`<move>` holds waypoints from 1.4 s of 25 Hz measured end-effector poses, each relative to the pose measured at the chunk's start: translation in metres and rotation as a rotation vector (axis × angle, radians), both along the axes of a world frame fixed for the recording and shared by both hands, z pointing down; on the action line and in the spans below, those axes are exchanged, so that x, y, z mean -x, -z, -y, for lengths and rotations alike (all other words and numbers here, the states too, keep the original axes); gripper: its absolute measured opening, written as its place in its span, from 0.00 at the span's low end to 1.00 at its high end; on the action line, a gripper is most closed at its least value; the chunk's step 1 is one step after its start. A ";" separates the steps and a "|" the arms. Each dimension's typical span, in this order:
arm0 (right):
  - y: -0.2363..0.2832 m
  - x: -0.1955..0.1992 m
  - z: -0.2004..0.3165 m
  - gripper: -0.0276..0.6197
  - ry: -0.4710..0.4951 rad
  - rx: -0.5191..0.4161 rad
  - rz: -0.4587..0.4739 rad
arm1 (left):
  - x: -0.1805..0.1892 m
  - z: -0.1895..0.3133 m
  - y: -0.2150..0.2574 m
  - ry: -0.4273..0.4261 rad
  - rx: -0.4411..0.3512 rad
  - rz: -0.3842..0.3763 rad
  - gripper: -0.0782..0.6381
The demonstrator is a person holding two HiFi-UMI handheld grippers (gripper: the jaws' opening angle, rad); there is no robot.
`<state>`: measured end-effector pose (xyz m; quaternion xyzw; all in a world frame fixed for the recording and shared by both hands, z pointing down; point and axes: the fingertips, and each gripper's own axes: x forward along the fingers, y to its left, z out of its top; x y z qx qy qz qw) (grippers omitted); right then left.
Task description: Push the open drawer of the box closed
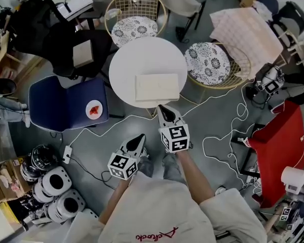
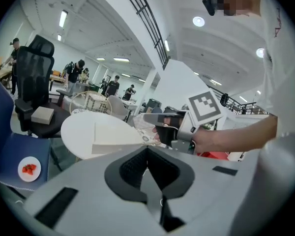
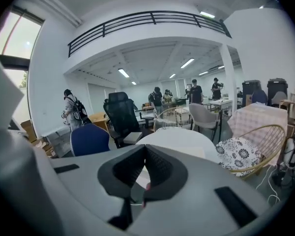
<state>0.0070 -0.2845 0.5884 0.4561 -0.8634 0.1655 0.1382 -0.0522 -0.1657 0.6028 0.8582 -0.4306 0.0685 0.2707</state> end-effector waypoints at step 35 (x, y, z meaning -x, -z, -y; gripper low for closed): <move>0.106 0.010 -0.177 0.07 -0.149 -0.178 0.067 | 0.030 -0.051 0.091 -0.140 -0.240 -0.019 0.13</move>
